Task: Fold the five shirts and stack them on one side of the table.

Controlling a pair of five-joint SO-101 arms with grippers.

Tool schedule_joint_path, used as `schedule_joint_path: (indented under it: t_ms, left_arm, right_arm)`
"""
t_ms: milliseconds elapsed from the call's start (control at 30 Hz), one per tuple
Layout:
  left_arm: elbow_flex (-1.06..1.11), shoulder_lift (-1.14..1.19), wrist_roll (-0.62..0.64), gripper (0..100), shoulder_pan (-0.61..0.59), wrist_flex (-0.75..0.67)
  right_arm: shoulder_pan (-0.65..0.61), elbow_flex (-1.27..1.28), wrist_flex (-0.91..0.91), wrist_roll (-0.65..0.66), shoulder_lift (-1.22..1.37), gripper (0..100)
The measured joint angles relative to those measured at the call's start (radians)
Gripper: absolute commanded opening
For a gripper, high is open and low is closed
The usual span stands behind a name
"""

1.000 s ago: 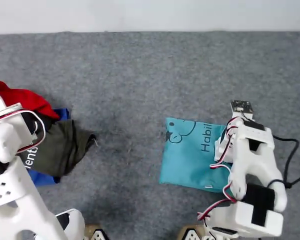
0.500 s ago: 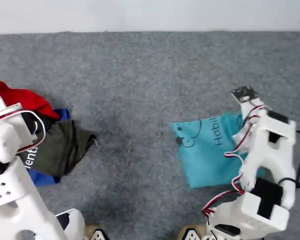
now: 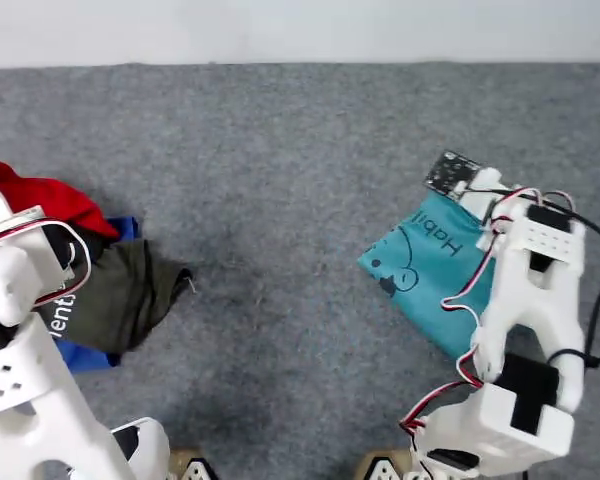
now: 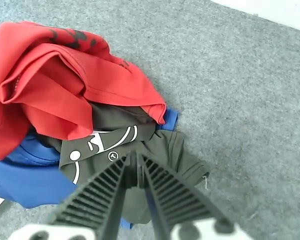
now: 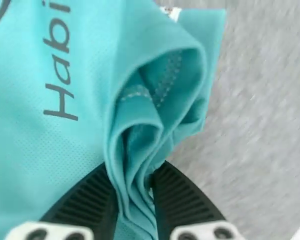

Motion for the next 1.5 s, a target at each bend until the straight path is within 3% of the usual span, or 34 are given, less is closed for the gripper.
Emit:
schedule_joint_path:
  t_ms: [200, 267, 467, 633, 667, 867, 1200, 1500]
  left_arm:
    - [0.000, 0.000, 0.000, 1, 0.000, 0.000]
    - [0.000, 0.000, 0.000, 1, 0.000, 0.008]
    - [0.000, -0.072, 0.000, 1, 0.000, 0.011]
    - [0.000, -0.109, 0.000, 1, 0.000, 0.011]
    - [0.000, -0.110, 0.000, 1, 0.000, 0.011]
    - [0.000, -0.110, 0.000, 1, 0.000, 0.012]
    - [0.000, -0.110, -0.086, 1, 0.000, 0.012]
    - [0.000, -0.110, -0.086, 1, 0.000, 0.012]
  right_arm:
    - [-0.029, 0.000, -0.072, 0.023, 0.066, 22.9]
    - [-0.029, -0.002, -0.081, -0.034, 0.066, 25.1]
    - [-0.031, -0.061, -0.080, -0.377, 0.048, 21.1]
    - [-0.066, -0.071, 0.043, -0.583, -0.020, 3.9]
    - [-0.084, -0.071, 0.080, -0.605, -0.020, 0.2]
    - [-0.176, -0.072, 0.143, -0.717, 0.034, 0.9]
    - [-0.175, -0.287, -0.068, -0.781, 0.400, 0.9]
    - [-0.178, -0.500, 0.313, -0.931, 0.397, 0.9]
